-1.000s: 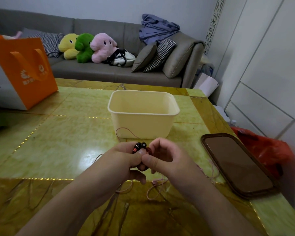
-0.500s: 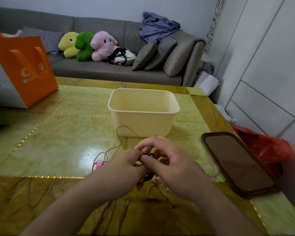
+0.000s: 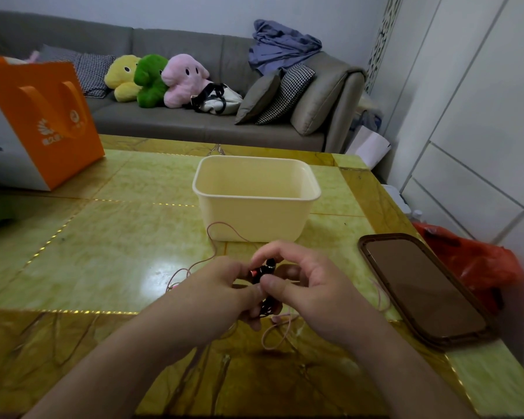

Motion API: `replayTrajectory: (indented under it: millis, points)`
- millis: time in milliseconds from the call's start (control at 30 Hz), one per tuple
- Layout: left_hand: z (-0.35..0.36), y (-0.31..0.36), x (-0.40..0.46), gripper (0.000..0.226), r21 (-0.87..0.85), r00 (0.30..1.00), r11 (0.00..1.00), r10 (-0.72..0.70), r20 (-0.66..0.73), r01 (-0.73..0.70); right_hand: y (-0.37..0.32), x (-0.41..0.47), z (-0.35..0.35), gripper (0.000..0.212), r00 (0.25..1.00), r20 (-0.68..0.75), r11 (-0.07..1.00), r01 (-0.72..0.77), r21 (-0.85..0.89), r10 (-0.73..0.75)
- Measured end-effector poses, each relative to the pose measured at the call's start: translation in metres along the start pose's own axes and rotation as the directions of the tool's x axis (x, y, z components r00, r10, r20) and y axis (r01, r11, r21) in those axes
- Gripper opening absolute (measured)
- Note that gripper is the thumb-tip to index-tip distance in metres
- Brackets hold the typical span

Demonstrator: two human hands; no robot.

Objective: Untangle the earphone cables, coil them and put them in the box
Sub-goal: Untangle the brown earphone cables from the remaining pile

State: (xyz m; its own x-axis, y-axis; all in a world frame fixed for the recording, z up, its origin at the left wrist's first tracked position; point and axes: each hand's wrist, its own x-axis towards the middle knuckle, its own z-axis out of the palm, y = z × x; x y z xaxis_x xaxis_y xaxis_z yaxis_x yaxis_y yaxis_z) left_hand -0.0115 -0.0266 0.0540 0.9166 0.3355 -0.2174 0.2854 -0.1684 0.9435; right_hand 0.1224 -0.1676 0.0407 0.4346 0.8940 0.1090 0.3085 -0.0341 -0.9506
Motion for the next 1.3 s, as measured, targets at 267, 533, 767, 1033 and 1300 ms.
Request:
replayTrajectory:
  millis: [267,533,767,1033,1300]
  points:
    - [0.003,0.003,0.000,0.020,0.009,1.000,1.000,-0.012,-0.014,0.012,0.004,0.003,0.001,0.004,0.997,-0.072,1.000,-0.024,-0.009,0.023]
    - [0.003,0.001,0.002,0.018,-0.182,0.992,0.982,-0.065,-0.105,0.045,0.002,0.001,-0.007,0.014,0.999,-0.018,1.000,-0.031,0.004,0.031]
    - [0.001,0.005,-0.001,0.016,-0.214,0.993,0.975,-0.083,-0.087,0.063,0.003,0.000,0.001,0.024,0.998,-0.057,0.999,-0.034,0.037,0.036]
    - [0.003,0.009,-0.003,0.008,-0.122,0.986,0.992,-0.026,-0.165,0.006,0.000,0.002,0.005,0.024,0.988,-0.127,0.992,-0.070,0.104,0.083]
    - [0.008,0.007,-0.002,0.011,0.073,0.946,0.990,0.136,-0.295,-0.119,-0.006,-0.001,0.010,0.035,0.987,-0.153,0.999,-0.049,0.016,0.051]
